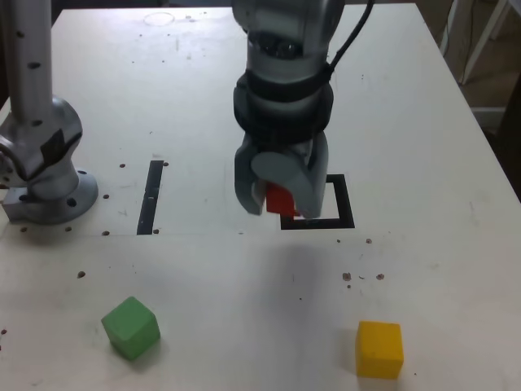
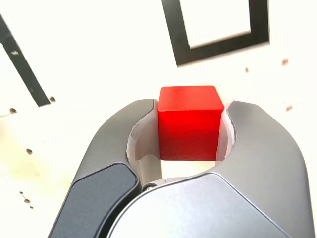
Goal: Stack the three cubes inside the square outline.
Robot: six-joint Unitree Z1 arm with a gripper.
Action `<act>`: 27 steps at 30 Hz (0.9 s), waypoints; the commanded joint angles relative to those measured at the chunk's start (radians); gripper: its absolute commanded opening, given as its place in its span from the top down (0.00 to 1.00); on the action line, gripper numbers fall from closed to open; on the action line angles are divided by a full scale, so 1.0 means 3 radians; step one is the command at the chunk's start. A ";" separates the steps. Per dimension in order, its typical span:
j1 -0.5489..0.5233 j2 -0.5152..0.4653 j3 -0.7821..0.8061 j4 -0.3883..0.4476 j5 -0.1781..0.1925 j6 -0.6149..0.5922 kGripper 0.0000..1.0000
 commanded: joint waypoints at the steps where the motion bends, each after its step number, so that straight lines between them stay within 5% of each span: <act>1: 0.0134 0.0013 -0.0005 -0.0027 0.0020 0.0020 0.67; 13: 0.0751 0.0017 0.0137 -0.0149 -0.0028 0.0188 0.67; 27: 0.0795 0.0196 0.0264 -0.0529 -0.0184 0.0270 0.67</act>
